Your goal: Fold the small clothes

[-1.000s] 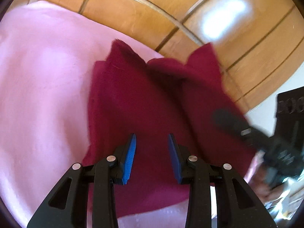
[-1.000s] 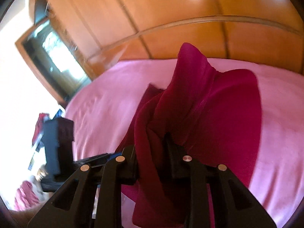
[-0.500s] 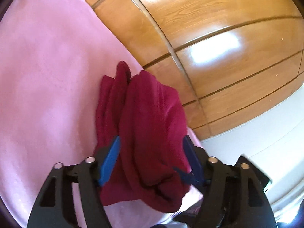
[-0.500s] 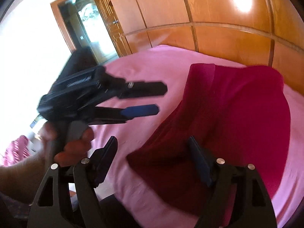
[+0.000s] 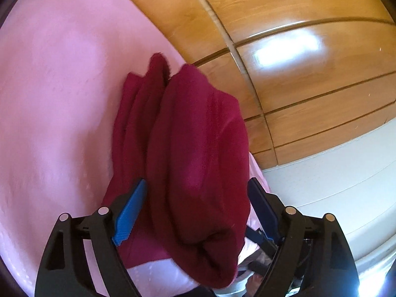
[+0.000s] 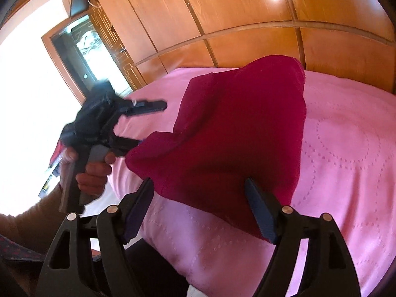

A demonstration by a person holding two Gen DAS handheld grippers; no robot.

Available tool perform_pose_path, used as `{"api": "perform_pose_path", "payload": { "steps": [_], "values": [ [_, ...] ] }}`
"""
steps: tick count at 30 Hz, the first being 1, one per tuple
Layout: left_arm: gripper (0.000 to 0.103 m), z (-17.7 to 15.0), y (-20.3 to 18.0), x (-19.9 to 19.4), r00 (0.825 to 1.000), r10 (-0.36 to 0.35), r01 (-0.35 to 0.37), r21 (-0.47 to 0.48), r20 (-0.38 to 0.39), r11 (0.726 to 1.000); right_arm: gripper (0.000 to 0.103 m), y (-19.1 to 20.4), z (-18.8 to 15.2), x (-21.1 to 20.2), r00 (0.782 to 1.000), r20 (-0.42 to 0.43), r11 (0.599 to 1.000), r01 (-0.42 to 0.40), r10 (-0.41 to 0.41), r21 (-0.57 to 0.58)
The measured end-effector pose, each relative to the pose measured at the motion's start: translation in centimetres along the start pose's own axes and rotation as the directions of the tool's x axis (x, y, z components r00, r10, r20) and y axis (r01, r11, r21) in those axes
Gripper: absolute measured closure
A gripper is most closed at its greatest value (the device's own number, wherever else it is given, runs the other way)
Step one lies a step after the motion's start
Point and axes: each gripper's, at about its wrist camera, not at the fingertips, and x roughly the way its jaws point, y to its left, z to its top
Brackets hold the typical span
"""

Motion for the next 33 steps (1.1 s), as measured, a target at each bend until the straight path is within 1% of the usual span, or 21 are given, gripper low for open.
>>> {"api": "perform_pose_path", "payload": {
  "steps": [4,6,7,8,11,12,14,15,17,18,19,20,21,22,23,25,26,27,30,31,33],
  "values": [
    [0.022,1.2,-1.1,2.4,0.990,0.140,-0.138,0.051,-0.026,0.989,0.021,1.0,0.0,1.2,1.000,0.005,0.998,0.024,-0.024,-0.052],
    [0.035,1.6,-1.6,4.0,0.972,0.231,-0.227,0.081,-0.048,0.971,0.020,1.1,-0.1,1.8,1.000,0.003,0.998,0.031,-0.031,-0.059],
    [0.058,1.7,-1.9,4.6,0.958,0.283,-0.277,0.105,-0.050,0.955,0.019,1.1,-0.1,2.1,0.999,0.002,0.998,0.034,-0.034,-0.058],
    [0.077,1.8,-2.4,5.0,0.945,0.322,-0.313,0.139,-0.047,0.939,0.019,1.2,-0.1,2.2,1.000,0.001,0.998,0.031,-0.031,-0.057],
    [0.080,1.9,-4.7,3.2,0.956,0.287,-0.293,0.212,0.056,0.932,0.019,1.4,-0.3,2.1,1.000,0.005,0.999,0.001,0.000,-0.054],
    [0.080,1.8,-6.1,1.8,0.962,0.248,-0.269,0.253,0.114,0.929,0.019,1.6,-0.4,2.0,1.000,0.006,0.998,-0.025,0.025,-0.051],
    [0.080,1.4,-7.9,-0.1,0.967,0.196,-0.240,0.325,0.163,0.915,0.019,1.8,-0.8,2.3,0.999,-0.005,0.997,-0.038,0.038,-0.062],
    [0.080,1.1,-8.7,-0.4,0.963,0.199,-0.255,0.374,0.182,0.892,0.019,1.8,-0.9,2.6,0.999,-0.013,0.998,-0.032,0.032,-0.061],
    [0.077,0.7,-8.4,0.1,0.944,0.269,-0.326,0.404,0.192,0.855,0.019,1.6,-1.0,3.8,0.999,-0.032,0.999,-0.039,0.038,-0.032],
    [0.077,0.9,-7.1,1.2,0.923,0.343,-0.385,0.381,0.175,0.841,0.019,1.5,-1.0,4.2,0.998,-0.040,0.999,-0.045,0.044,-0.024],
    [0.077,1.3,-5.6,2.2,0.905,0.398,-0.425,0.337,0.151,0.840,0.019,1.5,-1.0,4.9,0.997,-0.054,0.998,-0.052,0.051,-0.018],
    [0.072,1.6,-3.8,2.9,0.890,0.440,-0.456,0.286,0.121,0.843,0.019,1.7,-1.0,5.2,0.997,-0.061,0.998,-0.048,0.046,-0.029],
    [0.069,1.7,-2.2,3.2,0.887,0.453,-0.462,0.225,0.091,0.858,0.019,2.0,-1.0,5.4,0.997,-0.066,0.998,-0.039,0.036,-0.047],
    [0.064,1.6,-1.1,2.9,0.907,0.413,-0.421,0.174,0.083,0.890,0.017,2.3,-1.1,5.5,0.997,-0.073,0.997,-0.035,0.029,-0.071],
    [0.053,1.4,-0.5,2.5,0.926,0.371,-0.378,0.138,0.078,0.915,0.015,2.3,-1.0,5.6,0.996,-0.077,0.996,-0.040,0.034,-0.076],
    [0.040,1.3,0.1,1.8,0.948,0.312,-0.316,0.084,0.063,0.945,0.015,2.1,-0.9,5.6,0.995,-0.089,0.995,-0.055,0.047,-0.083],
    [0.038,1.3,0.3,1.6,0.957,0.283,-0.287,0.061,0.060,0.956,0.015,2.2,-0.7,5.7,0.994,-0.096,0.994,-0.065,0.056,-0.087],
    [0.038,1.2,0.3,1.3,0.962,0.266,-0.269,0.052,0.065,0.962,0.015,2.3,-0.3,5.5,0.991,-0.109,0.992,-0.085,0.076,-0.088],
    [0.037,0.6,-1.3,0.6,0.953,0.289,-0.298,0.112,0.094,0.948,0.016,1.4,0.6,3.9,0.982,-0.103,0.985,-0.164,0.158,-0.051],
    [0.033,0.5,-1.8,0.8,0.951,0.294,-0.304,0.130,0.095,0.944,0.017,0.9,1.1,3.1,0.982,-0.079,0.984,-0.176,0.173,-0.034],
    [0.032,-0.2,-2.7,0.7,0.947,0.303,-0.317,0.173,0.105,0.932,0.016,-0.7,2.8,1.8,0.983,-0.017,0.983,-0.183,0.184,0.027]
  ]
}}
